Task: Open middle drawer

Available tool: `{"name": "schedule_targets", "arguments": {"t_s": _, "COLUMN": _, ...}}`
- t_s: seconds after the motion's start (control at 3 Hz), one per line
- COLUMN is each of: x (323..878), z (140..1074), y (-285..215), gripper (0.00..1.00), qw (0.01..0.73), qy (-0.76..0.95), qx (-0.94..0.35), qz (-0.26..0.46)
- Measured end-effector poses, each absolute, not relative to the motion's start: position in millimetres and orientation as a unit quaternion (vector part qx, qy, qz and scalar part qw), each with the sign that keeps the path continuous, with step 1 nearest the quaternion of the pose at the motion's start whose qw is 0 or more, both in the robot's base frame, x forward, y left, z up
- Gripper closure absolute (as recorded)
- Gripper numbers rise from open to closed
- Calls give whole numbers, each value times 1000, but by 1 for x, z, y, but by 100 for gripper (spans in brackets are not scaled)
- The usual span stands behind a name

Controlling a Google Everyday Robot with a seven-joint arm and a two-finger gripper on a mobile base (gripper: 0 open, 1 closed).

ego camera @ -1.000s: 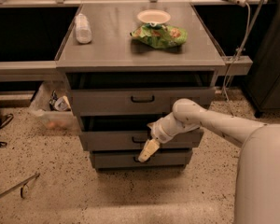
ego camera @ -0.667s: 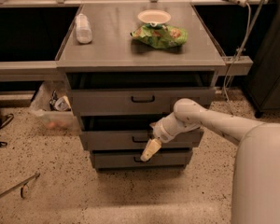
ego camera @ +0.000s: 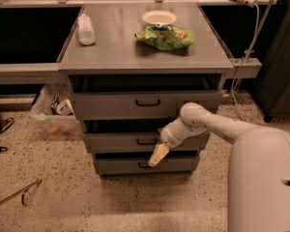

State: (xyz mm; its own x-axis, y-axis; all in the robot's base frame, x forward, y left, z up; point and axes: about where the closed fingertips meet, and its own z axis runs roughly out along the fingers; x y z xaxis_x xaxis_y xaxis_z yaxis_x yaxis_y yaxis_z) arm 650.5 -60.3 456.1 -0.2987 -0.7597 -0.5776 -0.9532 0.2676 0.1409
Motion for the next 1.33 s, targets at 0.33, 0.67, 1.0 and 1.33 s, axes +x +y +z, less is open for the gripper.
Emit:
{"name": "schedule_targets", "arguments": {"t_s": 0.33, "x": 654, "z": 452, "y": -60, "gripper": 0, "qw": 197, "qy": 771, "qx": -556, "qz": 241}}
{"name": "schedule_targets", "arguments": {"t_s": 0.67, "x": 654, "z": 452, "y": -60, "gripper": 0, "qw": 193, "qy": 770, "qx": -557, "qz": 244}}
{"name": "schedule_targets", "arguments": {"t_s": 1.0, "x": 654, "z": 455, "y": -60, "gripper": 0, "qw": 193, "qy": 770, "qx": -557, "qz": 244}}
{"name": "schedule_targets", "arguments": {"t_s": 1.33, "x": 651, "z": 455, "y": -51, "gripper": 0, "qw": 208, "qy": 763, "qx": -574, "qz": 212}}
